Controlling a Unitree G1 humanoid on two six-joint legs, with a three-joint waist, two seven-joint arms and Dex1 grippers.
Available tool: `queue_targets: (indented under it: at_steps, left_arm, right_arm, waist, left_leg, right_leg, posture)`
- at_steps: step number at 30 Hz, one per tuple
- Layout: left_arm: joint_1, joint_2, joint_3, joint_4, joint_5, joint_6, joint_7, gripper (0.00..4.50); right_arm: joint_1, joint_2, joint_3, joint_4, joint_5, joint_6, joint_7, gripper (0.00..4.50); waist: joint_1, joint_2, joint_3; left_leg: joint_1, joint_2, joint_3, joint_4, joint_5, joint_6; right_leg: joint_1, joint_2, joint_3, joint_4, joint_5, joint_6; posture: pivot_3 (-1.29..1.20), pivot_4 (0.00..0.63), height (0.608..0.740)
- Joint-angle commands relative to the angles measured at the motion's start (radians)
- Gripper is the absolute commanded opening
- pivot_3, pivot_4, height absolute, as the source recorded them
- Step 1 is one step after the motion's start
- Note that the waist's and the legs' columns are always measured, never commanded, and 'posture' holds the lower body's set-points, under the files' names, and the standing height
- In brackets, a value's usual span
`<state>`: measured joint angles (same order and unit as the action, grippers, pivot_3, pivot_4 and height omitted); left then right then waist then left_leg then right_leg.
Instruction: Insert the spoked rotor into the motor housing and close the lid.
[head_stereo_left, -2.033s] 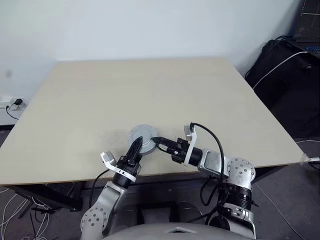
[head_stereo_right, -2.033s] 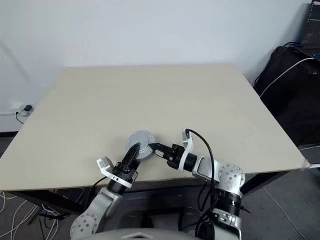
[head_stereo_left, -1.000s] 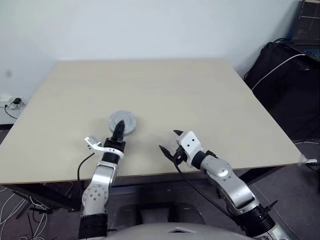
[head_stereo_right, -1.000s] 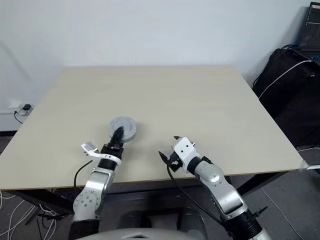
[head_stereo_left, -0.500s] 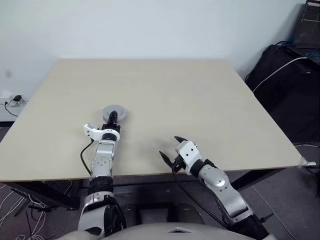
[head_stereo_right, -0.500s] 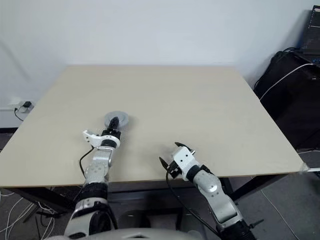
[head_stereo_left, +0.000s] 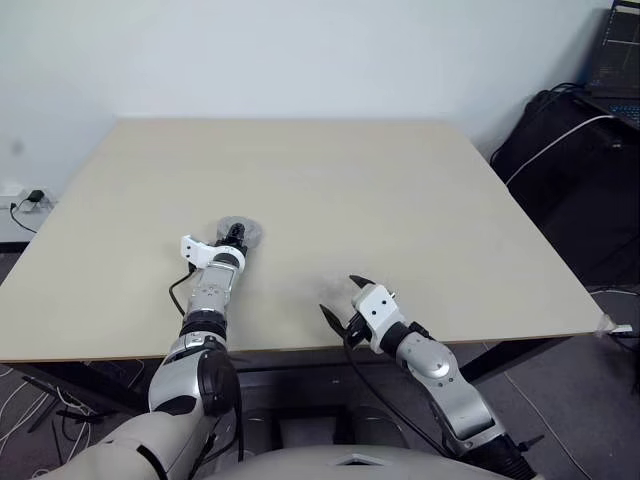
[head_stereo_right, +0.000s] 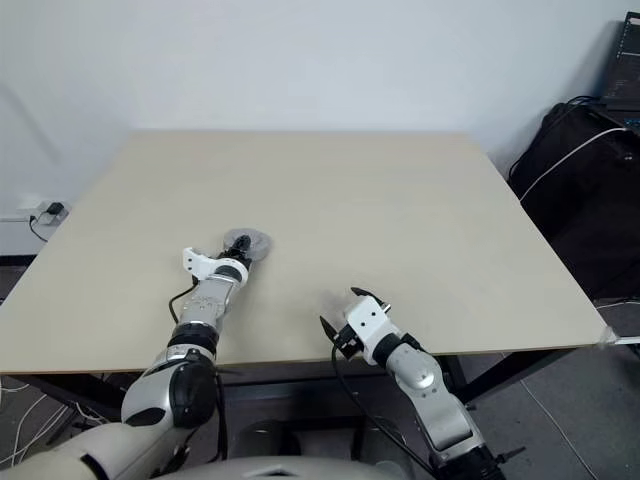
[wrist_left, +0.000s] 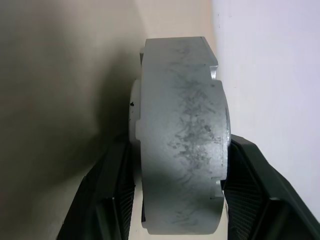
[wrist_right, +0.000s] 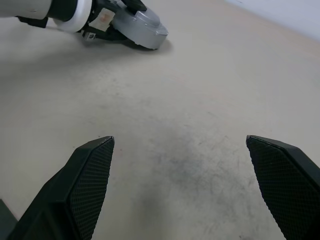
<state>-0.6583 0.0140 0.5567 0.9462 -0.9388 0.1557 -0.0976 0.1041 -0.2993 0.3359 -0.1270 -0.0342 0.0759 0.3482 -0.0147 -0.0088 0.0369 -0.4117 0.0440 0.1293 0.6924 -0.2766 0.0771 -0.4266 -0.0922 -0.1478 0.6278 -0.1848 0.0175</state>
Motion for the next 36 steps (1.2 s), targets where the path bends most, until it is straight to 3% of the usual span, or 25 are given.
queue_targets:
  at_steps: [1,6,7,11,19,25,30,36]
  left_arm:
    - [-0.034,-0.001,0.021,0.007,0.027,0.006,0.007,2.81]
    - [-0.010,-0.015,0.034,-0.026,0.047,0.028,0.011,4.37]
    - [-0.002,-0.017,0.033,-0.037,0.050,0.035,0.014,4.44]
    - [0.051,-0.030,0.013,-0.117,0.068,0.105,0.062,4.44]
    - [0.335,-0.096,-0.077,-0.527,0.073,0.369,0.190,4.44]
    - [0.624,-0.083,-0.242,-0.917,0.131,0.513,0.199,4.44]
    - [0.844,-0.035,-0.391,-1.194,0.266,0.421,0.118,4.44]
    - [0.993,0.000,-0.525,-1.302,0.550,0.182,0.114,4.44]
  right_arm:
    - [-0.007,0.004,-0.017,-0.040,-0.004,0.002,0.007,4.50]
    - [-0.015,0.007,-0.011,-0.032,-0.004,0.007,0.020,4.50]
    - [-0.016,0.008,-0.010,-0.031,-0.004,0.008,0.023,4.50]
    - [-0.025,0.013,-0.009,-0.025,-0.008,0.012,0.030,4.50]
    - [-0.028,0.031,-0.011,-0.018,-0.006,0.026,0.038,4.50]
    - [-0.026,0.048,-0.025,-0.015,0.003,0.045,0.040,4.50]
    - [-0.024,0.103,-0.091,-0.007,0.050,0.091,-0.006,4.50]
    - [-0.021,0.169,-0.188,0.000,0.078,0.119,-0.096,4.50]
  waist:
    - [0.000,0.000,0.000]
    - [0.000,0.000,-0.003]
    - [0.000,0.000,-0.003]
    - [-0.006,0.000,-0.004]
    - [-0.015,0.004,-0.017]
    - [-0.015,0.010,-0.021]
    - [-0.012,0.014,-0.020]
    - [-0.003,0.019,-0.016]
  left_leg:
    - [0.000,0.000,0.000,0.000,0.000,0.000]
    - [0.002,0.000,0.000,0.001,0.000,0.000]
    - [0.003,0.000,0.000,0.001,0.000,0.000]
    - [0.003,0.001,0.000,0.002,0.000,0.000]
    - [0.004,0.001,0.001,0.002,-0.001,-0.001]
    - [0.023,0.001,0.001,-0.001,-0.009,0.002]
    - [0.025,0.002,0.001,-0.003,-0.009,0.001]
    - [0.020,0.002,0.001,-0.005,-0.009,0.000]
  right_leg:
    - [0.000,0.000,0.000,0.000,0.000,0.000]
    - [0.002,0.000,0.000,0.001,0.000,-0.001]
    - [0.003,0.000,0.000,0.001,-0.001,-0.001]
    - [0.003,0.000,0.000,0.001,-0.001,-0.002]
    - [0.004,0.000,0.002,0.001,-0.001,-0.002]
    - [0.015,-0.004,0.002,0.000,-0.004,-0.006]
    - [0.014,-0.007,0.003,0.000,-0.004,-0.006]
    - [0.008,-0.007,0.005,0.000,-0.005,-0.007]
  posture:
    - [0.00,0.000,0.740]
    - [0.00,0.000,0.740]
    - [0.00,0.000,0.740]
    - [0.00,0.000,0.740]
    - [0.00,0.000,0.740]
    - [0.00,0.000,0.740]
    - [0.00,0.000,0.740]
    - [0.00,0.000,0.740]
